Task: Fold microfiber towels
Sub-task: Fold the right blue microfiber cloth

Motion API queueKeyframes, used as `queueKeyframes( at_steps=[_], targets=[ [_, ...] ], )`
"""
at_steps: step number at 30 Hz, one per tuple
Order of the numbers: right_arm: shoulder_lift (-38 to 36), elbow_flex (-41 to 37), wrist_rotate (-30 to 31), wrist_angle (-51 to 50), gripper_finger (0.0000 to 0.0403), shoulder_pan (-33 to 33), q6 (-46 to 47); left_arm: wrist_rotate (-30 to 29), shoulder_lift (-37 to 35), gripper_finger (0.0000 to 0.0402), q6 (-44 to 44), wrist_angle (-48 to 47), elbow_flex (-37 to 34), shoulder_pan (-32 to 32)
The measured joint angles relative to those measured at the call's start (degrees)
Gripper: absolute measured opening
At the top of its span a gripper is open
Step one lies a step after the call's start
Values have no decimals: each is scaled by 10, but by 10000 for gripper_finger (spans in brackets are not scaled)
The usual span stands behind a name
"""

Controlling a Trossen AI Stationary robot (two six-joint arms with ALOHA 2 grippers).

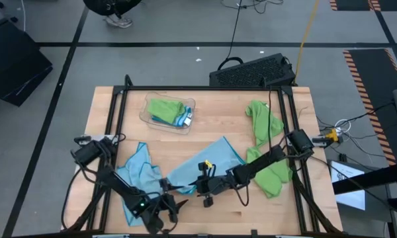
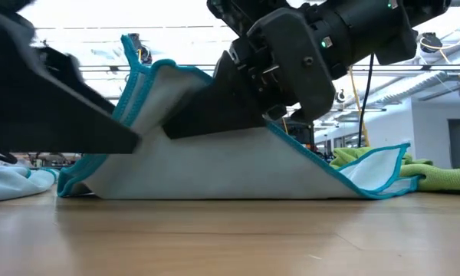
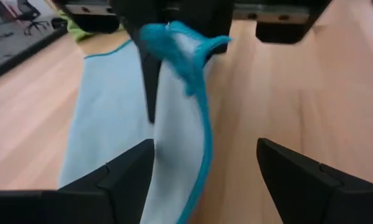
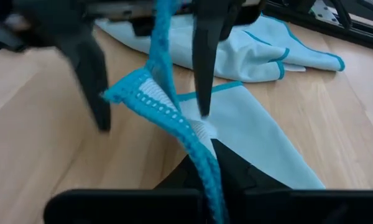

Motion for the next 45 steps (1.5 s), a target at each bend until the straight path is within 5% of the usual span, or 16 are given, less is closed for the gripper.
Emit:
queueKeyframes(
  at_steps=[6,16,26,45],
  targets=[
    [0,0,-2,0,4,0,0,-30,14,239,-3,34,0,25],
    [-1,0,-30,-17,26,9,-10,-10,14,13,-3,15,0,22],
    [-30,0,14,-21,166,44,-158,107,14,7,40,11,0,42],
    [-30,0,-14,-41,211,45,-166,188,13,9,112,37,0,58]
  ],
)
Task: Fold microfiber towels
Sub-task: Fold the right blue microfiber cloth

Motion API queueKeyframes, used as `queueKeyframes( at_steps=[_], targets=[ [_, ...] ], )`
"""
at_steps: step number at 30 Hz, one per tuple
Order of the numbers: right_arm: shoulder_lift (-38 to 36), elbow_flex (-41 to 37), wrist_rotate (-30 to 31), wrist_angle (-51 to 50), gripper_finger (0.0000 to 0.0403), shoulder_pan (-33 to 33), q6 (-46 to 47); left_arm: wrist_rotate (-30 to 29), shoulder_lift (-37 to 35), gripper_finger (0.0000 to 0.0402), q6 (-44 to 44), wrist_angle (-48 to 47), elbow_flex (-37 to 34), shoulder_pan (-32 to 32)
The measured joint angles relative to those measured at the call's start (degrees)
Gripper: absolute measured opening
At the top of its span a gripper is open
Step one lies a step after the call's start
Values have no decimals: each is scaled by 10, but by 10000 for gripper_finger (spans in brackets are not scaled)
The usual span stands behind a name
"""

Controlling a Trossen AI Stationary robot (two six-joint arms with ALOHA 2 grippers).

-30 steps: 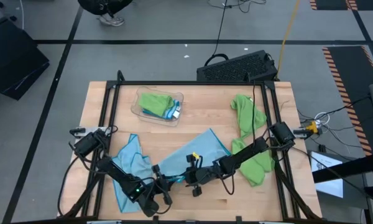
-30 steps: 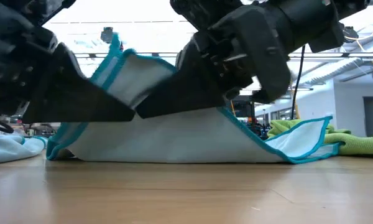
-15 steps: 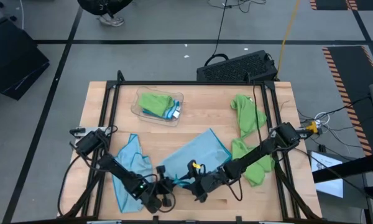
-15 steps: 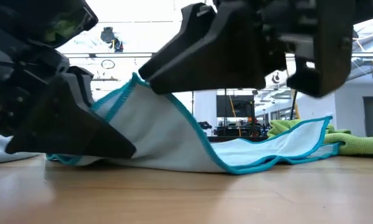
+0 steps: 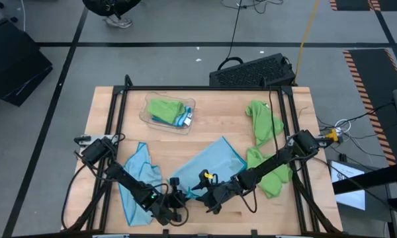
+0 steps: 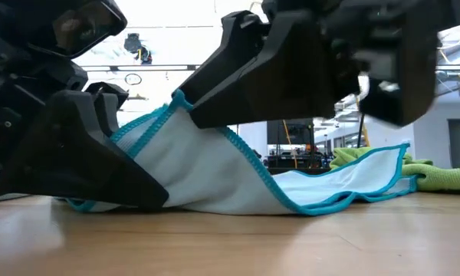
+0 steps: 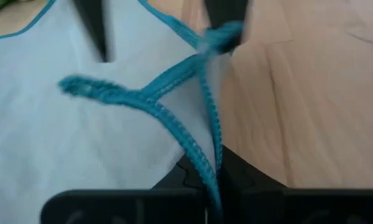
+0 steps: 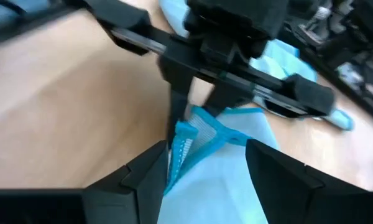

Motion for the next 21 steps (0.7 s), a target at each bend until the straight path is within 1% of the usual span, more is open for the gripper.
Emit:
queueKeyframes(
  at_steps=[3,6,9,12,17,21],
  targets=[
    [1,0,-10,7,212,-8,25,1,0,7,2,0,0,0],
    [3,0,-44,5,212,-17,29,5,0,17,3,0,0,0],
    [3,0,-78,6,208,-22,44,10,0,13,9,0,0,0],
    [3,0,-80,6,196,-23,44,11,0,6,17,1,0,0],
    [5,0,-93,7,175,-25,53,11,0,15,19,2,0,1],
    [17,0,-94,17,172,-27,55,21,0,6,21,2,0,2]
  ],
)
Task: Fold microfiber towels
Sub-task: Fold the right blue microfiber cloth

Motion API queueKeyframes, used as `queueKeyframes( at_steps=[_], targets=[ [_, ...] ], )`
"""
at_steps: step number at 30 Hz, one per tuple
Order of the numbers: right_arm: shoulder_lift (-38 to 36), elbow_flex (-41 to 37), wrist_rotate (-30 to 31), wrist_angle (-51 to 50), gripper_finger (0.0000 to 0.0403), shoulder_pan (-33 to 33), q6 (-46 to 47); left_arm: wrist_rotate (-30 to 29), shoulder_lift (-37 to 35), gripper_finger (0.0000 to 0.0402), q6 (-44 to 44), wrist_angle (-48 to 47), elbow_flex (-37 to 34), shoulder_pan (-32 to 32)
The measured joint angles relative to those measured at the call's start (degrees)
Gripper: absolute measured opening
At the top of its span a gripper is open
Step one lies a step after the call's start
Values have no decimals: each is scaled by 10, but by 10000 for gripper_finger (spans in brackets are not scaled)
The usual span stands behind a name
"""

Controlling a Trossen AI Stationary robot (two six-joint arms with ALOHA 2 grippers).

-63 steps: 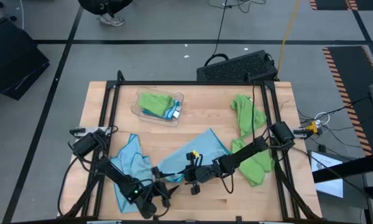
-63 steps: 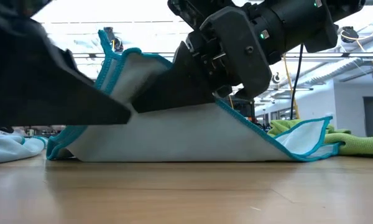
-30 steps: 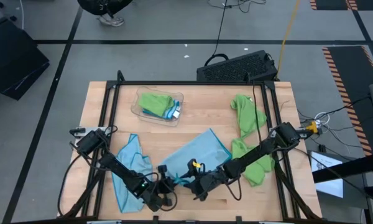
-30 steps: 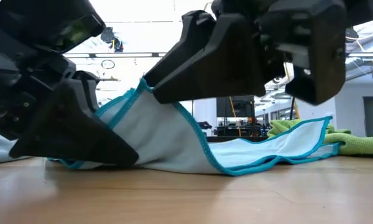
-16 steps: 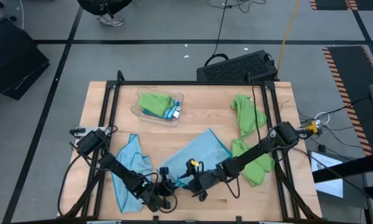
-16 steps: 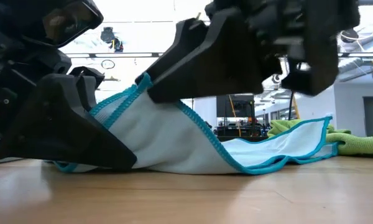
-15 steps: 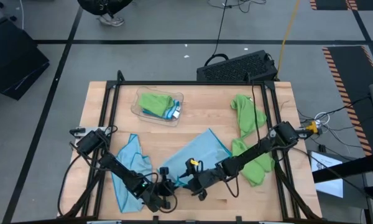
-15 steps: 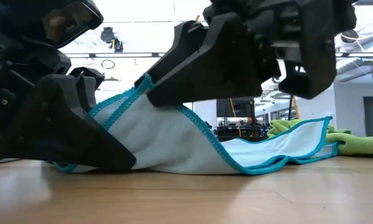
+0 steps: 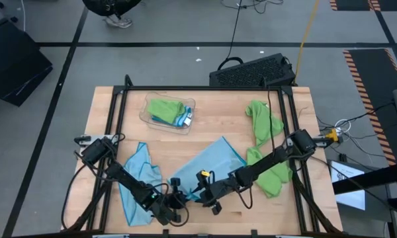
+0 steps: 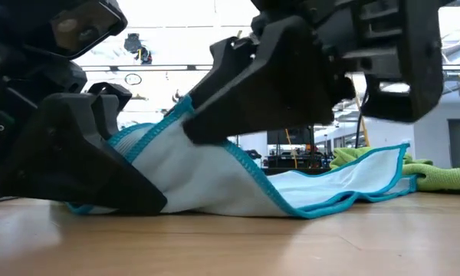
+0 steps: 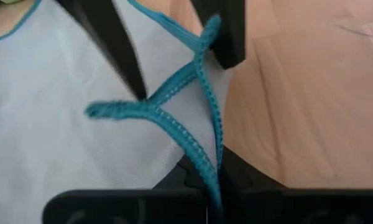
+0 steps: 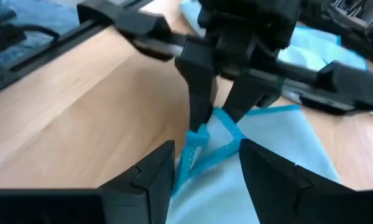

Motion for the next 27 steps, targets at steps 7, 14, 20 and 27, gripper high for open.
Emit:
queueKeyframes(
  at_steps=[7,14,20,27],
  targets=[
    [7,0,-8,29,171,-5,3,9,0,14,4,0,0,2],
    [3,0,48,37,194,10,-44,15,0,13,5,0,0,2],
    [3,0,46,37,216,8,-37,16,0,6,13,0,0,4],
    [7,0,-12,35,204,-11,4,19,-1,15,22,0,0,6]
  ],
)
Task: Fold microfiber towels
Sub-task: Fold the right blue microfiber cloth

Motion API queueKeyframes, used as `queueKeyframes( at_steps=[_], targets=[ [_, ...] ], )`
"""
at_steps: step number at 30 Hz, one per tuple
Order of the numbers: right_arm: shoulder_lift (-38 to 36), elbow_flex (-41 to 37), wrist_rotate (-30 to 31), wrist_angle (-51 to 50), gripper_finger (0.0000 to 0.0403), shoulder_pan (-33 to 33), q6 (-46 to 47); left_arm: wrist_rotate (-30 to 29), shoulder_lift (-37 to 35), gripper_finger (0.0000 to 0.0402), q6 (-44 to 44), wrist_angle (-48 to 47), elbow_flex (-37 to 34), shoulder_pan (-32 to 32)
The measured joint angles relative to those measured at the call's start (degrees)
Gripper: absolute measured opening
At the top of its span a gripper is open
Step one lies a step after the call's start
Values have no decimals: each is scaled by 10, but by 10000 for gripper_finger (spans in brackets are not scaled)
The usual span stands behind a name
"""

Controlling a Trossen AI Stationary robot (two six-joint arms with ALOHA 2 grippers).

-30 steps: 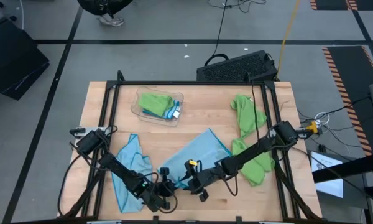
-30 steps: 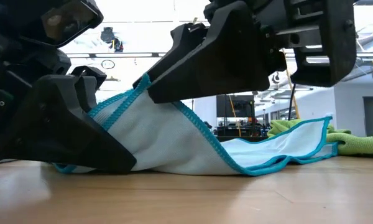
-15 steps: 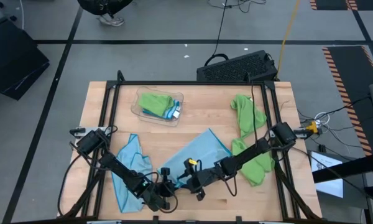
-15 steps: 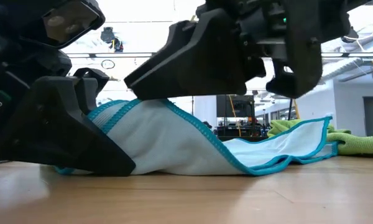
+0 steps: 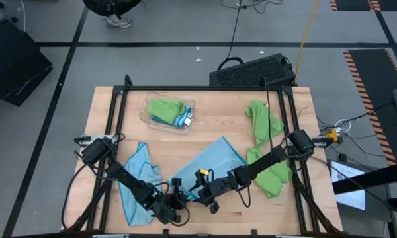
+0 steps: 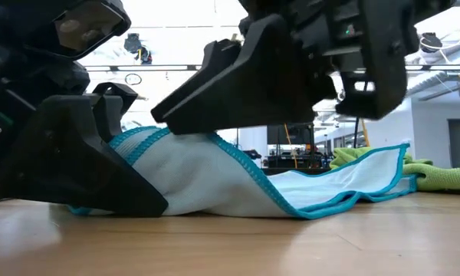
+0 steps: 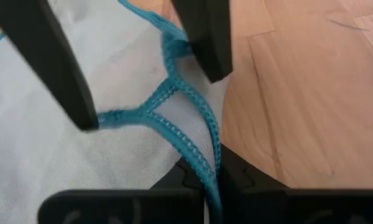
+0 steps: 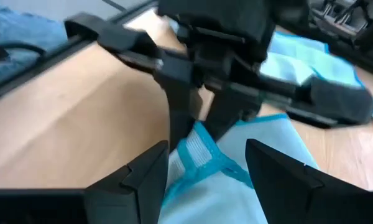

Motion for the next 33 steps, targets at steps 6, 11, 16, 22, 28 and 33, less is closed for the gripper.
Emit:
queueKeyframes(
  at_steps=[6,11,16,22,28,33],
  targets=[
    [0,0,-22,2,201,-6,12,0,0,9,3,0,0,0],
    [8,0,-59,7,201,-12,20,0,0,14,7,0,0,0],
    [18,0,-60,20,201,-18,34,0,0,8,8,0,0,0],
    [17,0,-78,15,189,-19,44,0,0,12,10,0,0,0],
    [17,0,-91,7,153,-24,46,-11,0,13,17,-1,0,0],
    [17,0,-91,7,105,-24,44,-38,0,7,33,-2,0,1]
  ],
)
